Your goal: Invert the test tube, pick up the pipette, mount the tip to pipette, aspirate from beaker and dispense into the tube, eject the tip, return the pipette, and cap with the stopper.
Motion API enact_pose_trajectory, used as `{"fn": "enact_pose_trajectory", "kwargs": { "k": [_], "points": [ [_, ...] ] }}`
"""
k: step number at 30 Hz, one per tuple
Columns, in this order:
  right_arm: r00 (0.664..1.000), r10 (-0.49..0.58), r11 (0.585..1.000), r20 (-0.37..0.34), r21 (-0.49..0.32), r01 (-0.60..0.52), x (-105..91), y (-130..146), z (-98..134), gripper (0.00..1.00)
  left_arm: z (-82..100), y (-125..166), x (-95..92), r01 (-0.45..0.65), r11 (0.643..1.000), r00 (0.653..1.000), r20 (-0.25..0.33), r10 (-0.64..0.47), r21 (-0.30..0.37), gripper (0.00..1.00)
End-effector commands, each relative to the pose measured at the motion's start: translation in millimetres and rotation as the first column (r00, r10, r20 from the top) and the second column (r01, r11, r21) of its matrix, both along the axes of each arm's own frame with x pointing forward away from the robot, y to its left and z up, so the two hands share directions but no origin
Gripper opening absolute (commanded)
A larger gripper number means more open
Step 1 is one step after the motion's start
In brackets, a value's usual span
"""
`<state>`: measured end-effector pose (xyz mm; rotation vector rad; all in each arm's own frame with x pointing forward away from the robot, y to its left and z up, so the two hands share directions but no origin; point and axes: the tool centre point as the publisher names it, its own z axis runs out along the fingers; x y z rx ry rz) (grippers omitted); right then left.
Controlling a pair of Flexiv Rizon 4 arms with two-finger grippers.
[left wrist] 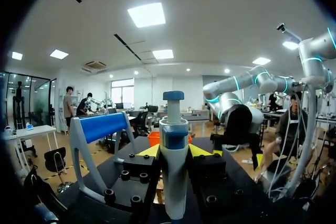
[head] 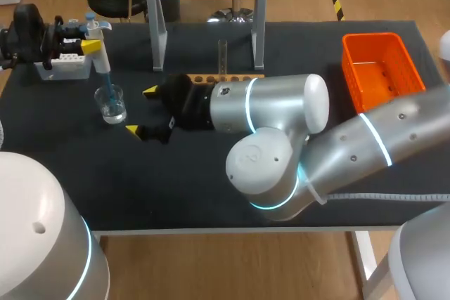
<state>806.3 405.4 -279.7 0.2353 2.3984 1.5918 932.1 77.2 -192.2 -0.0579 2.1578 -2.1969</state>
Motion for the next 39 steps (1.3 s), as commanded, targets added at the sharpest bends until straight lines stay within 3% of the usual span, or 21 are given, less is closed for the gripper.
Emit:
{"fn": "enact_pose_trajectory", "kwargs": {
  "k": [1, 6, 11, 25, 32, 38, 39],
  "points": [
    [0.967, 0.248, 0.969, -0.058, 0.028, -0.247, 10.7, -33.3, 20.4, 1.00, -0.7, 0.9, 1.3, 0.004, 1.000, 1.000, 0.001, -0.004, -0.002, 0.00],
    [0.914, 0.400, 0.916, -0.070, 0.047, -0.398, 1.1, -34.0, 37.1, 1.00, -0.7, 0.9, 1.3, 0.004, 1.000, 1.000, 0.001, -0.004, -0.002, 0.00],
    [0.873, 0.483, 0.876, -0.066, 0.038, -0.481, -6.7, -33.2, 51.2, 1.00, -0.7, 0.9, 1.3, 0.004, 1.000, 1.000, 0.001, -0.004, -0.002, 0.00],
    [0.710, 0.701, 0.712, -0.066, 0.006, -0.702, -20.3, -31.5, 105.1, 1.00, -0.7, 0.9, 1.3, 0.004, 1.000, 1.000, 0.001, -0.004, -0.002, 0.00],
    [0.676, 0.734, 0.679, -0.063, 0.030, -0.734, -7.5, -31.5, 133.7, 1.00, -0.7, 0.9, 1.3, 0.004, 1.000, 1.000, 0.001, -0.004, -0.002, 0.00],
    [0.682, 0.729, 0.684, -0.053, 0.014, -0.730, 8.9, -22.6, 149.0, 1.00, -0.7, 0.9, 1.3, 0.004, 1.000, 1.000, 0.001, -0.004, -0.002, 0.00],
    [0.683, 0.729, 0.684, -0.048, 0.016, -0.729, 11.2, -19.9, 150.4, 0.96, -0.7, 0.9, 1.3, 0.004, 1.000, 1.000, 0.001, -0.004, -0.002, 0.00]
  ]
}}
